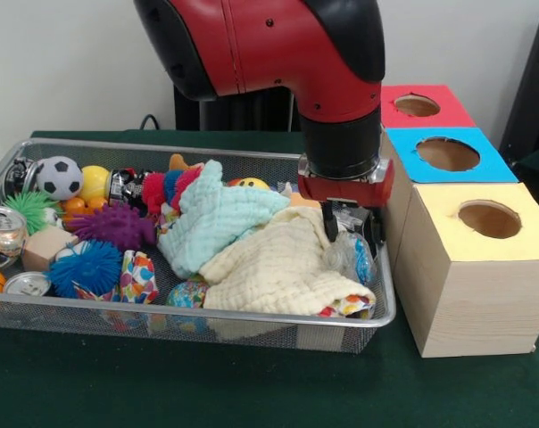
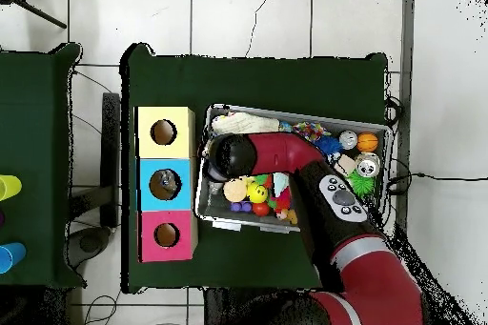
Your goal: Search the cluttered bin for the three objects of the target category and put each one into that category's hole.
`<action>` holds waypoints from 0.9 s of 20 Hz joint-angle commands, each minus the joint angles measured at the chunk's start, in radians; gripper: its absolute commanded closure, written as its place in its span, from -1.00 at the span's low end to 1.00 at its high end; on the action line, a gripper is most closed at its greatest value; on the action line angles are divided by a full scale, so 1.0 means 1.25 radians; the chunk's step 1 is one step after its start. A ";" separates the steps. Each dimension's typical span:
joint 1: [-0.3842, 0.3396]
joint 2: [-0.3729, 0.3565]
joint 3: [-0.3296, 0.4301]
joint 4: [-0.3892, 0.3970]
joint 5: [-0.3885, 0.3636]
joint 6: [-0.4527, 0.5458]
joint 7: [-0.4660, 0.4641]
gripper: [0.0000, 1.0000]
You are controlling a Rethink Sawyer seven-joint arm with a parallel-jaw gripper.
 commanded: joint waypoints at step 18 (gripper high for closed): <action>0.091 -0.125 -0.087 0.013 -0.101 0.154 -0.057 -1.00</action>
